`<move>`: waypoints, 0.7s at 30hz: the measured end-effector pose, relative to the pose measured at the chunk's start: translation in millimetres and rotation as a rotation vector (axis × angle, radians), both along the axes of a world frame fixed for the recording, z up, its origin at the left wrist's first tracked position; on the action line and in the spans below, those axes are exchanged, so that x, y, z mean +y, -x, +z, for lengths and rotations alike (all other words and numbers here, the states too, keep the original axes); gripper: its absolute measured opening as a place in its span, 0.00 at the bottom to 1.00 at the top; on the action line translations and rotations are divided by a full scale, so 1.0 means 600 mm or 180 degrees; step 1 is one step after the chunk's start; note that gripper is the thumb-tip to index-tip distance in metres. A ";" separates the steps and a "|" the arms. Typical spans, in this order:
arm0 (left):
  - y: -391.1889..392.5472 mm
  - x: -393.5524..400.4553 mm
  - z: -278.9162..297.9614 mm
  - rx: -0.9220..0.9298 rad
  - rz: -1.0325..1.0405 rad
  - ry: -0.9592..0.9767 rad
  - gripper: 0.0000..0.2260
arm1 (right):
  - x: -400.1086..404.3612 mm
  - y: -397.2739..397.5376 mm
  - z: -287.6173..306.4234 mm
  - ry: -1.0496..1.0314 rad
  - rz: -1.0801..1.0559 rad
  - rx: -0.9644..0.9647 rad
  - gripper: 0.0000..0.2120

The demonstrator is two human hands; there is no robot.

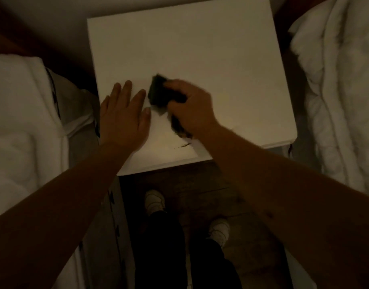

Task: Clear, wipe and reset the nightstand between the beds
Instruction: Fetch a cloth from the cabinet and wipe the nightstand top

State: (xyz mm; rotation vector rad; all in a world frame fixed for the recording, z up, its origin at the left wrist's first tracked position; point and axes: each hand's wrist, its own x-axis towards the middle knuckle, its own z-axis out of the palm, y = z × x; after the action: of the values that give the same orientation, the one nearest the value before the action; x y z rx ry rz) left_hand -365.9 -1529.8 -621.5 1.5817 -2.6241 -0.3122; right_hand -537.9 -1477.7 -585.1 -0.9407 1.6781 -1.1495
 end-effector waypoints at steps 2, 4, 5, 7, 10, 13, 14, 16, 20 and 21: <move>0.003 0.003 0.003 0.0019 -0.0036 -0.0036 0.23 | -0.014 0.053 0.014 -0.0171 -0.0506 -0.0243 0.20; 0.002 0.000 0.003 -0.0018 -0.0074 -0.0030 0.24 | -0.003 0.129 0.025 -0.0094 -0.0552 0.0339 0.19; 0.001 -0.002 0.001 -0.0019 -0.0083 -0.0013 0.24 | 0.013 0.168 0.027 -0.0069 -0.0415 0.0880 0.19; -0.002 -0.006 -0.002 0.0005 -0.0093 0.0061 0.23 | 0.063 0.234 0.014 -0.0210 0.0000 0.2035 0.22; 0.000 -0.007 -0.003 0.0046 -0.0114 0.0199 0.22 | 0.138 0.270 -0.029 -0.0376 0.0692 0.3173 0.26; 0.000 -0.008 -0.004 0.0041 -0.0094 0.0234 0.21 | 0.146 0.249 -0.048 -0.0448 0.0514 0.3278 0.27; -0.001 -0.005 -0.004 0.0047 -0.0085 0.0230 0.21 | 0.144 0.235 -0.050 -0.0403 0.0428 0.3192 0.27; -0.001 -0.004 -0.003 0.0063 -0.0084 0.0213 0.21 | 0.147 0.195 -0.050 -0.0347 0.0402 0.3133 0.27; -0.003 -0.001 0.000 0.0079 -0.0112 0.0117 0.22 | 0.151 0.085 -0.050 -0.0442 0.0343 0.3007 0.27; -0.008 0.009 0.000 0.0112 -0.0122 0.0008 0.22 | 0.148 0.053 -0.052 -0.0465 0.0308 0.2950 0.27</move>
State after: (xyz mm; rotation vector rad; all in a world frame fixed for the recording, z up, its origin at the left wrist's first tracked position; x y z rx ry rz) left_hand -361.2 -1524.6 -621.6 1.5127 -2.6300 -0.3356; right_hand -569.8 -1389.2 -616.4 -1.5751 2.3462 -0.5068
